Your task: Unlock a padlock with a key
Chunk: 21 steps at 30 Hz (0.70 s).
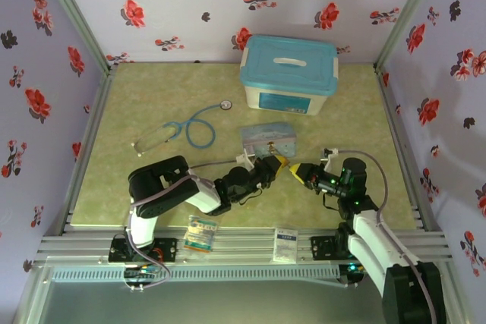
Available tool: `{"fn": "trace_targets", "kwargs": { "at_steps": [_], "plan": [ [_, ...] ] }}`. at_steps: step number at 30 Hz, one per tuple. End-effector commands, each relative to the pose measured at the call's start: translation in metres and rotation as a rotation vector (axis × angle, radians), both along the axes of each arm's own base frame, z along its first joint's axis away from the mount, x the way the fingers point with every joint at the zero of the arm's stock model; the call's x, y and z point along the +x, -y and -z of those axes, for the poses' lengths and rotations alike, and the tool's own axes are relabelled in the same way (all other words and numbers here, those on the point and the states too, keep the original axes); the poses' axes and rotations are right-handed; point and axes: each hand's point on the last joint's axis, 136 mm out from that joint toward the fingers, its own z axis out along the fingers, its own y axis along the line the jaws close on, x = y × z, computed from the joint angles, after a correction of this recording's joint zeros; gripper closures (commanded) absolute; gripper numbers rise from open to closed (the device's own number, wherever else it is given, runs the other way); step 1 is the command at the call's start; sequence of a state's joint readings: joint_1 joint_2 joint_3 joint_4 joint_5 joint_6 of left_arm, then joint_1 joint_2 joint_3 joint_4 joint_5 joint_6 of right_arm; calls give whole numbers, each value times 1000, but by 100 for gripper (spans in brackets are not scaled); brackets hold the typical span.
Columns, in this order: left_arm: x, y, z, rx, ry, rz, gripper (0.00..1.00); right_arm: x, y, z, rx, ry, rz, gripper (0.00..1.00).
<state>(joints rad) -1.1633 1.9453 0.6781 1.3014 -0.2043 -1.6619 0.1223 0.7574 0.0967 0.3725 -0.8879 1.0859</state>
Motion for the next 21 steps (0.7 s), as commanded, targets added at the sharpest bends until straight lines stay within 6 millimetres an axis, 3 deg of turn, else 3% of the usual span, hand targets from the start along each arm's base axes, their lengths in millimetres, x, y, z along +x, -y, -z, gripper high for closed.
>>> {"fn": "trace_targets", "kwargs": {
  "at_steps": [1, 11, 17, 21],
  "plan": [
    [5, 0, -16, -33, 35, 8, 100, 11, 4, -15, 15, 79, 40, 100],
    [11, -1, -8, 6, 59, -14, 100, 8, 6, -6, -26, 57, 43, 100],
    [-1, 18, -2, 7, 56, 42, 100, 13, 5, -12, -22, 85, 45, 100],
    [-10, 20, 6, 34, 62, 55, 100, 21, 4, -20, -33, 88, 36, 100]
  ]
}}
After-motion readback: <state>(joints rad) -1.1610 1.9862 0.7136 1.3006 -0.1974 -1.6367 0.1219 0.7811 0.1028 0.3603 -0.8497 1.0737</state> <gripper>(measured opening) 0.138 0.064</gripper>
